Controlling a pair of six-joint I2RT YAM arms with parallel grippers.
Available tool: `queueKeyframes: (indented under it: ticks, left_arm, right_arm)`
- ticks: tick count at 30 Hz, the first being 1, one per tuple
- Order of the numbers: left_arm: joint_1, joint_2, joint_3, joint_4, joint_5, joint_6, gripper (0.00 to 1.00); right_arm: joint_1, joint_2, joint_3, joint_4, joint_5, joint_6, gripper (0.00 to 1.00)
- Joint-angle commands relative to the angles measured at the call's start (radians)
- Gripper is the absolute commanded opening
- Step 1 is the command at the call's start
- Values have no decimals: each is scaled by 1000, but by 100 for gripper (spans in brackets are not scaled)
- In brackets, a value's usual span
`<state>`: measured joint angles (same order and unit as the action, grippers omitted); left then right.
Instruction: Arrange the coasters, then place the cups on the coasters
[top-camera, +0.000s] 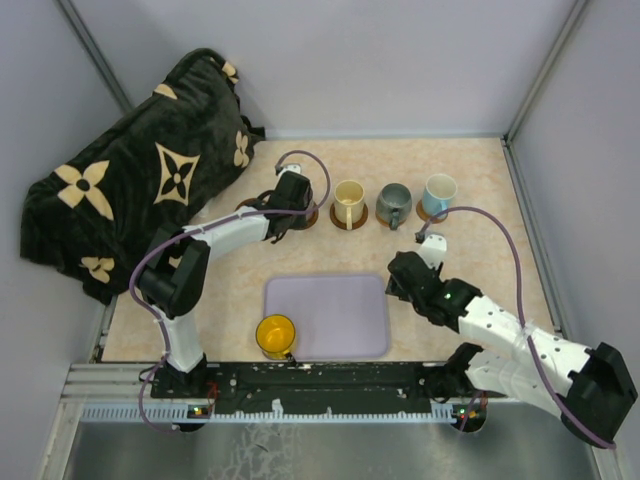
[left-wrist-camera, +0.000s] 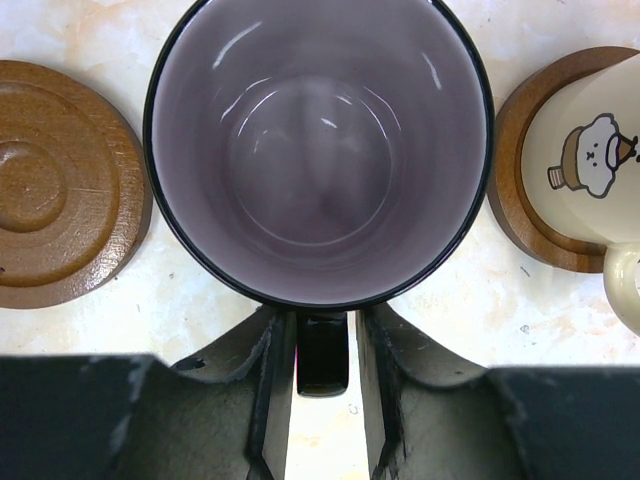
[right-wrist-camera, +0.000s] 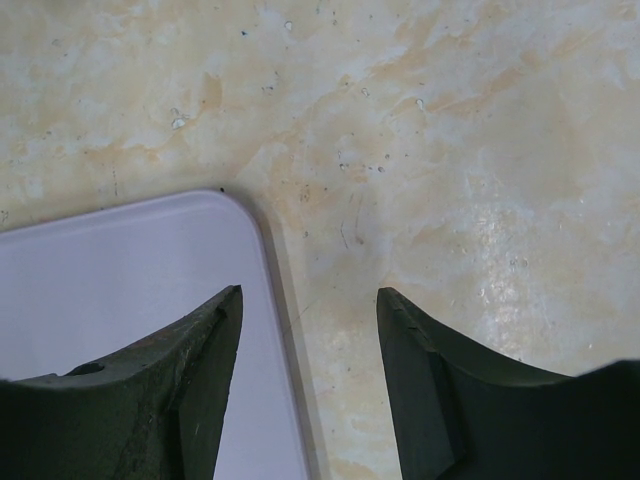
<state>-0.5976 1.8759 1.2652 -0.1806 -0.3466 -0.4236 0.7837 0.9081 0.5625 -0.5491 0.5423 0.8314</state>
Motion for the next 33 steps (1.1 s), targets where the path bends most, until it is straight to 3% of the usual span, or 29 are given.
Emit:
queueKeyframes:
  ticks: [1,11,19,27,33]
  left_arm:
    - [7,-9,-10,10,2,-15,38]
    - [5,-34,-45,0,1,-34,45]
    - [4,-124,-78,0,-1,-35,67]
    - [-10,-352,-182,-50,-23,-14,75]
    - [-83,-632,-360,-159,-33,-40,82]
  right_arm:
    - [8,8,8,39,2,3,57]
    - [8,14,17,42,-4,3,57]
    - [8,11,13,38,-5,1,57]
    - [8,11,10,44,-7,-3,57]
    - [8,13,17,59,-11,-6,57]
